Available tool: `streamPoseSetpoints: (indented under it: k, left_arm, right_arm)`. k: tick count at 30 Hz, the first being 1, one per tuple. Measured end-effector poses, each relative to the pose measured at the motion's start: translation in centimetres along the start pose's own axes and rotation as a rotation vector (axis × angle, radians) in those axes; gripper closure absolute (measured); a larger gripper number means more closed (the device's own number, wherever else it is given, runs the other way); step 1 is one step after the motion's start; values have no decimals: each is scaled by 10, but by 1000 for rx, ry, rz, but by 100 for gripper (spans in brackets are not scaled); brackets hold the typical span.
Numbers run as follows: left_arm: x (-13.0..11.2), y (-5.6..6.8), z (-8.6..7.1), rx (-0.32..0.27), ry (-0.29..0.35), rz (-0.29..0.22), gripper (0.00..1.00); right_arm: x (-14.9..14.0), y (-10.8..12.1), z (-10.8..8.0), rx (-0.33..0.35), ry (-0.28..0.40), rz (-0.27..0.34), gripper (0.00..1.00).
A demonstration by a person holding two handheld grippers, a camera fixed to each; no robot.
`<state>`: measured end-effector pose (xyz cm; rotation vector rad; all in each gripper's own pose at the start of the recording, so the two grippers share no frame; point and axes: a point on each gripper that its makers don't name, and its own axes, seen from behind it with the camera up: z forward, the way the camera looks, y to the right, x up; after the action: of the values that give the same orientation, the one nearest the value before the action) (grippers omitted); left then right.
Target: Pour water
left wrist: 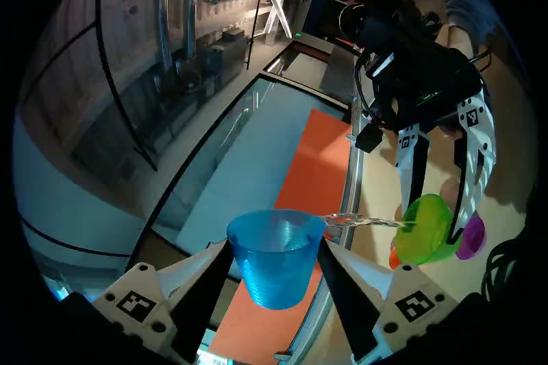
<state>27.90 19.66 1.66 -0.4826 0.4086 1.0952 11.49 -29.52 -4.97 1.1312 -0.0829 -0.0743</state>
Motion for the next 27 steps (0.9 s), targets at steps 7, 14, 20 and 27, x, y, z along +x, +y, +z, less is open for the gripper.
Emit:
streamPoseSetpoints:
  k: [7, 14, 20, 27]
  left_arm:
    - [3, -4, -1, 5, 7, 31, 16]
    - [7, -7, -1, 7, 11, 67, 15]
    - [11, -10, 0, 8, 16, 96, 15]
    - [13, -13, 3, 8, 18, 136, 16]
  right_arm:
    - [0, 1, -1, -2, -2, -3, 9]
    - [1, 2, -1, -5, -2, -8, 9]
    - [4, 3, -3, -7, 0, -11, 9]
    - [5, 6, -4, -17, 3, -13, 9]
